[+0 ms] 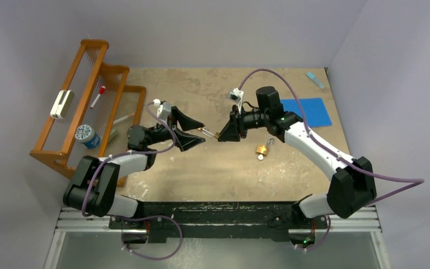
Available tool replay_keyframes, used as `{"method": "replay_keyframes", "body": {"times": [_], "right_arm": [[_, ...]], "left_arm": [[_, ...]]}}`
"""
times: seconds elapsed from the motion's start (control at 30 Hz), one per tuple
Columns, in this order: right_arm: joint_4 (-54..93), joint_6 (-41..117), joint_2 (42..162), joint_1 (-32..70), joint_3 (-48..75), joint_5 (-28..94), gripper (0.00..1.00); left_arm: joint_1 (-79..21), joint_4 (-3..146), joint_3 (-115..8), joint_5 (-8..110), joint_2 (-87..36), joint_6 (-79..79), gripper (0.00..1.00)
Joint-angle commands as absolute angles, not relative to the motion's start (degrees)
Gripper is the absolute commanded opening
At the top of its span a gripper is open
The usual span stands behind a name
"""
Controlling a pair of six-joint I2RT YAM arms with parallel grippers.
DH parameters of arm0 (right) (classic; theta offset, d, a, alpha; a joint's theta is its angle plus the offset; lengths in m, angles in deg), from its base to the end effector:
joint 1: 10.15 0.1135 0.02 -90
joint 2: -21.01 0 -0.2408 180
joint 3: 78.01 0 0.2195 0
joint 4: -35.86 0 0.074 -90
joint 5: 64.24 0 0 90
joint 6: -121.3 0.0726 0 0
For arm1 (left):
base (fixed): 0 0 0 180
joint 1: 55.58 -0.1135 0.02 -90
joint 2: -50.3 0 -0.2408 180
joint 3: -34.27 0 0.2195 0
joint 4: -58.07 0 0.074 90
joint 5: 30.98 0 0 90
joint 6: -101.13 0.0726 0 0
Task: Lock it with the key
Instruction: Lock the lock.
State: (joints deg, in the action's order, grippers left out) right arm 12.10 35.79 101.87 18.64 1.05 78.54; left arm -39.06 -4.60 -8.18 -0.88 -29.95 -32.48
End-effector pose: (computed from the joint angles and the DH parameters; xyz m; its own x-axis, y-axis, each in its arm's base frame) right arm 0.2417 0.1988 0.2935 -0.4491 -0.1927 -0.8725 -0.8885 0.1998 0.4131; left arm 0.2245 -0.1321 0.2627 -0.3255 -0.2643 -0.9079 0.9262 0.1040 -0.3623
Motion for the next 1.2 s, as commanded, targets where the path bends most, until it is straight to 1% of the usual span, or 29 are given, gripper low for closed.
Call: {"method": "replay_keyframes", "body": {"times": [0.0, 0.13, 0.27, 0.33, 0.4, 0.5, 0.6, 0.63, 0.7, 0.73, 0.8, 0.87, 0.9, 0.97, 1.03, 1.07, 1.1, 1.17], "right_arm": [[12.2, 35.3, 101.3, 18.3, 1.7, 81.9, 0.00], [12.3, 35.0, 101.7, 18.3, 2.2, 82.4, 0.00], [12.3, 35.0, 101.6, 18.3, 2.4, 82.5, 0.00], [12.4, 35.0, 101.7, 18.2, 2.4, 82.5, 0.00], [12.3, 35.0, 101.7, 18.3, 2.4, 82.5, 0.00], [12.8, 35.0, 101.7, 18.3, 2.4, 82.5, 0.00], [13.0, 35.1, 101.9, 18.4, 2.7, 82.4, 0.00], [12.9, 35.2, 101.9, 18.3, 2.8, 82.4, 0.00], [13.1, 35.3, 101.9, 18.3, 3.0, 82.5, 0.00], [13.1, 35.3, 102.0, 18.4, 3.1, 82.6, 0.00], [13.4, 35.5, 101.9, 18.3, 3.4, 82.9, 0.04], [13.4, 35.6, 101.7, 18.3, 3.8, 82.9, 0.11], [13.2, 35.5, 101.6, 18.4, 4.1, 82.9, 0.19], [12.9, 35.4, 101.1, 18.3, 4.7, 82.6, 0.47], [13.1, 34.7, 100.0, 18.2, 4.9, 80.6, 0.68], [13.9, 34.4, 99.0, 18.3, 4.6, 78.7, 0.75], [15.4, 34.6, 97.8, 18.3, 3.8, 76.3, 0.78], [19.4, 35.2, 94.2, 18.3, 1.2, 69.2, 0.80]], "left_arm": [[-39.2, -13.4, -9.6, -3.6, -31.6, -37.0, 0.72], [-39.0, -15.3, -9.9, -3.9, -33.0, -38.6, 0.66], [-38.7, -15.4, -10.3, -3.9, -34.2, -38.9, 0.64], [-38.7, -15.7, -10.7, -3.9, -34.9, -39.4, 0.59], [-38.6, -16.5, -11.0, -4.2, -35.4, -40.1, 0.48], [-38.3, -17.8, -11.3, -4.6, -35.9, -41.0, 0.35], [-38.0, -18.7, -11.3, -4.9, -36.3, -41.2, 0.25], [-37.9, -19.4, -11.3, -4.8, -36.4, -41.3, 0.19], [-37.9, -21.0, -11.3, -4.4, -36.6, -41.9, 0.04], [-37.9, -21.5, -11.3, -3.8, -36.7, -42.0, 0.00], [-37.9, -21.9, -11.4, -2.0, -37.0, -41.8, 0.00], [-37.9, -23.7, -11.3, -0.3, -37.8, -42.5, 0.00], [-37.9, -25.1, -11.3, 0.6, -38.3, -43.2, 0.00], [-37.9, -25.4, -11.5, 3.3, -38.6, -43.6, 0.00], [-37.9, -25.4, -11.3, 6.3, -38.1, -43.0, 0.00], [-37.9, -25.3, -11.2, 8.1, -37.6, -42.6, 0.00], [-37.9, -25.3, -11.0, 9.8, -37.1, -42.3, 0.00], [-37.9, -25.4, -11.0, 12.9, -36.0, -41.9, 0.00]]}}
